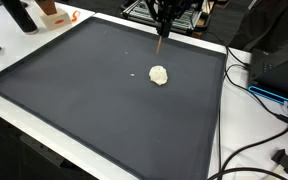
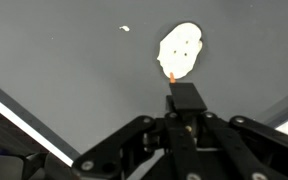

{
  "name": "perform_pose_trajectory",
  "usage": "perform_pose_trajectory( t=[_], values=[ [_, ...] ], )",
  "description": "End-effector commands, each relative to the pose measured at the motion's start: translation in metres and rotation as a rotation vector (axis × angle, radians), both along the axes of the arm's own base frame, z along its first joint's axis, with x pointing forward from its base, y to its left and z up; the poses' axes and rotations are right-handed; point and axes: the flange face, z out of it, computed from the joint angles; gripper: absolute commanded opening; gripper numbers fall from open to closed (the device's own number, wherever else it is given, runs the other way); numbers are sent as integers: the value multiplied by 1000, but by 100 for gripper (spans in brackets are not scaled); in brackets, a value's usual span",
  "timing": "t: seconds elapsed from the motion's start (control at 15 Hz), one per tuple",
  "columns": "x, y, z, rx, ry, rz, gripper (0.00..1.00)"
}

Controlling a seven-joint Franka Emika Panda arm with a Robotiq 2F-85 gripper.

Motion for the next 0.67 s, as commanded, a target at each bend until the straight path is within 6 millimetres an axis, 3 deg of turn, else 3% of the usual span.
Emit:
perform_pose_trajectory(
  t=[0.0, 0.6],
  values=[
    [-11, 8, -15, -63, -88, -31, 3],
    [-13, 16, -61, -218, -289, -255, 3]
  ],
)
